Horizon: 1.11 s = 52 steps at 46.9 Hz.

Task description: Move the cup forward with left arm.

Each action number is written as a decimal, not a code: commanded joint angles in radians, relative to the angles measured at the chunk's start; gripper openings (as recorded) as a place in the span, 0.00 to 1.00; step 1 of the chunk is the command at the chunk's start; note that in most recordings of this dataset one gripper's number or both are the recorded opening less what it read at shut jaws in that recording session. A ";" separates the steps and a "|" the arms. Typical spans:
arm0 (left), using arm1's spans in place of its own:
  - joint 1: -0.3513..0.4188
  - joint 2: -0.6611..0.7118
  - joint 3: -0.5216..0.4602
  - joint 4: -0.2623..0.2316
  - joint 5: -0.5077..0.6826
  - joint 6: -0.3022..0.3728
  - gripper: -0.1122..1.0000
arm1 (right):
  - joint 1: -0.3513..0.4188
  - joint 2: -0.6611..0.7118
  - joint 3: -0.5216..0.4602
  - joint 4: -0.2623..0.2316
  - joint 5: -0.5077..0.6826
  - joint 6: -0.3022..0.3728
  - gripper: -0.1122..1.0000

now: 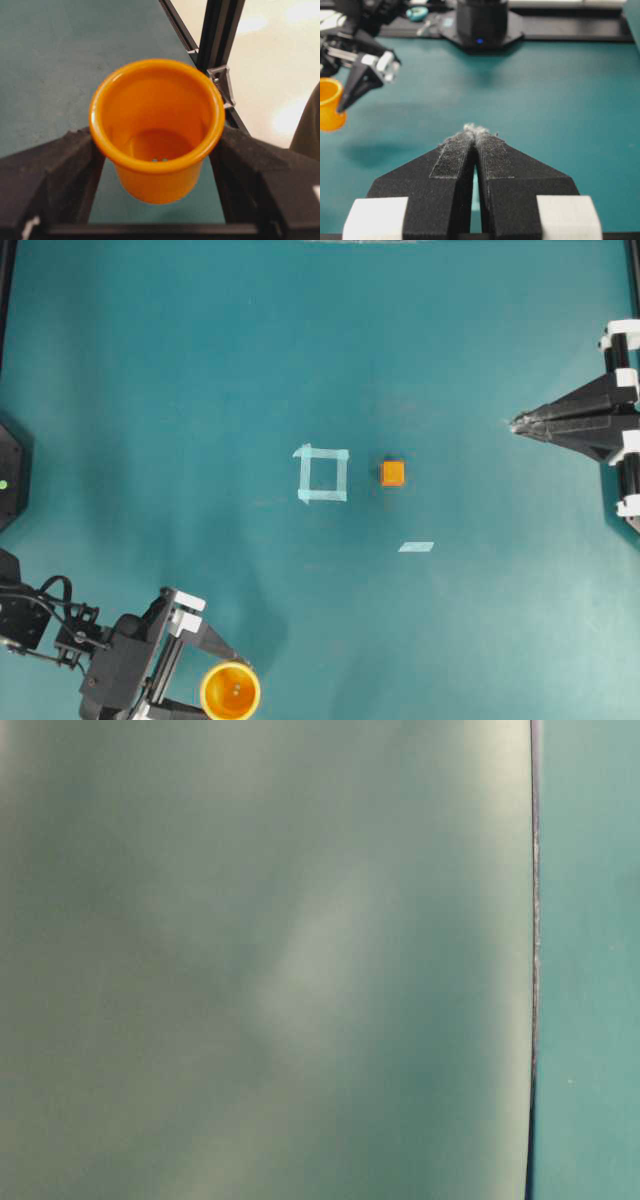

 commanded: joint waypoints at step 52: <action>-0.032 0.003 -0.043 -0.038 -0.014 0.020 0.69 | 0.000 0.003 -0.031 0.000 -0.003 -0.002 0.10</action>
